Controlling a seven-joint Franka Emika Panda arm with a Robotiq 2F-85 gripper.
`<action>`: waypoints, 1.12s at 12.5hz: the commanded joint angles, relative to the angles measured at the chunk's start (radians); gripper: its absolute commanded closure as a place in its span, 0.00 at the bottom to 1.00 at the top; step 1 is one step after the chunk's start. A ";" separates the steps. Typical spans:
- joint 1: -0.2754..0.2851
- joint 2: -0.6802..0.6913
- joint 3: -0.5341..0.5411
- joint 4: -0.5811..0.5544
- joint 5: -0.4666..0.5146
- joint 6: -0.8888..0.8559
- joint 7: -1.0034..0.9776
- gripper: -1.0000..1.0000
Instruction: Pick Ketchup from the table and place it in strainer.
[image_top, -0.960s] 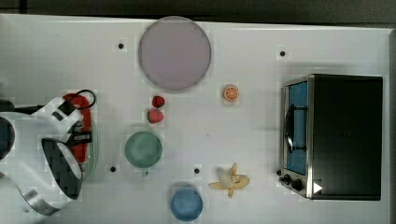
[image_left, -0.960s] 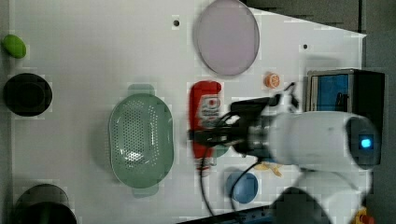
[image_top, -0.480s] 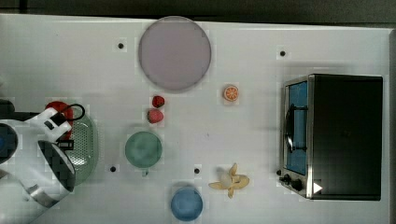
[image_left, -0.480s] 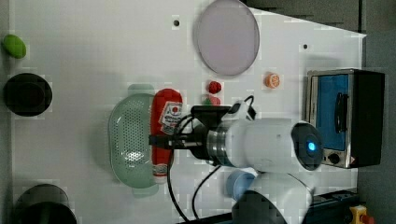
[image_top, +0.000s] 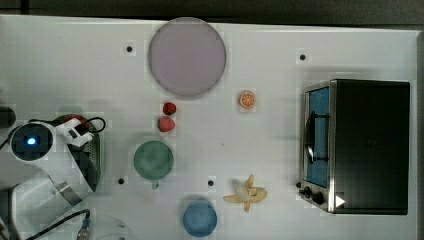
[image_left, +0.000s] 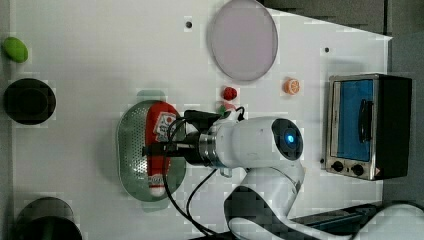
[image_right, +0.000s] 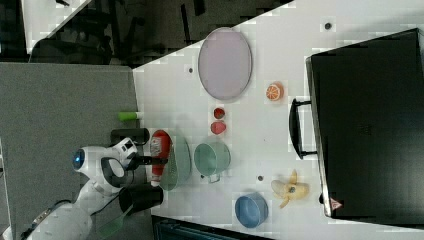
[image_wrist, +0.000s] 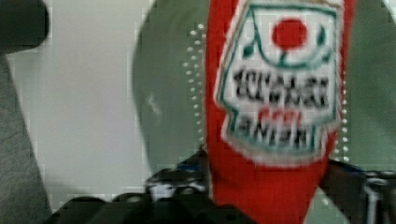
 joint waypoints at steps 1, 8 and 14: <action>0.015 -0.038 -0.005 0.016 -0.011 0.043 0.057 0.00; -0.080 -0.277 -0.009 0.034 -0.009 -0.151 0.176 0.00; -0.263 -0.457 -0.130 0.203 0.011 -0.521 0.163 0.00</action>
